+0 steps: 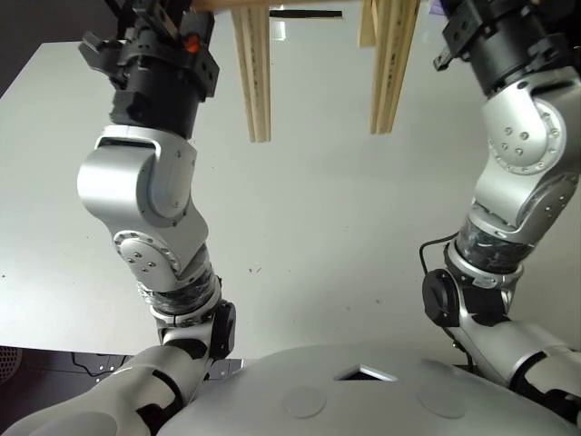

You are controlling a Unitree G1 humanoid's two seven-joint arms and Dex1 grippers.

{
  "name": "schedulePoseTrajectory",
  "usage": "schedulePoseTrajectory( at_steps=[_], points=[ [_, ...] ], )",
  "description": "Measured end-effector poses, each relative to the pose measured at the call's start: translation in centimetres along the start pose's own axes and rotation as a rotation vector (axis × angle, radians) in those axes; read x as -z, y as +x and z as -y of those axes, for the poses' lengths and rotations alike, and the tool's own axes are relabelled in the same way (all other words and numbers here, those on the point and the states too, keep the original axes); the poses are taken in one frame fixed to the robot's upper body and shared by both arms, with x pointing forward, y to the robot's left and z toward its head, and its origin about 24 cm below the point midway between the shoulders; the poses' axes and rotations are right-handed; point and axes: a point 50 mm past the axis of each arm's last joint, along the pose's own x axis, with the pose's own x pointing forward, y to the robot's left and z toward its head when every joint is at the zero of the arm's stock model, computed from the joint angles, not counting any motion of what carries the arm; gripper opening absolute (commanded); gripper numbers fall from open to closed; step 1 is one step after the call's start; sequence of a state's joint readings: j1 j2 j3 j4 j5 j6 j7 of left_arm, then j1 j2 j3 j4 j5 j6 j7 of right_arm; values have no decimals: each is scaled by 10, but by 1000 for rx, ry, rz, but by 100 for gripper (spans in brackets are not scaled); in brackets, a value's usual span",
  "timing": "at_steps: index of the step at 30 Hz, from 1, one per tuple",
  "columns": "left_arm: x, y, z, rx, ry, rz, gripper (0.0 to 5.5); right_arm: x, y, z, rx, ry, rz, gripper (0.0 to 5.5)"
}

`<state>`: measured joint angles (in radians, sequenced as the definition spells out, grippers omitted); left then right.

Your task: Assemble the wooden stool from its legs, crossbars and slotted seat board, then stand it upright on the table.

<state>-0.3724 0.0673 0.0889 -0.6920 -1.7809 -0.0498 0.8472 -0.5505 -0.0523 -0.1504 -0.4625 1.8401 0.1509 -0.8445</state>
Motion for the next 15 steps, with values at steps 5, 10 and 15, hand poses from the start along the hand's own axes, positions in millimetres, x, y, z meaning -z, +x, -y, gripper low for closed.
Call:
schedulePoseTrajectory(
  at_steps=[5,10,15],
  points=[
    [-9,-1,-35,-180,-17,35,130,6,-3,38,200,-14,29,129],
    [-18,-7,-54,-197,-4,61,130,13,-9,55,237,-55,11,129],
    [-20,-3,-65,-150,29,65,130,17,-14,69,216,-84,16,129]
  ],
)
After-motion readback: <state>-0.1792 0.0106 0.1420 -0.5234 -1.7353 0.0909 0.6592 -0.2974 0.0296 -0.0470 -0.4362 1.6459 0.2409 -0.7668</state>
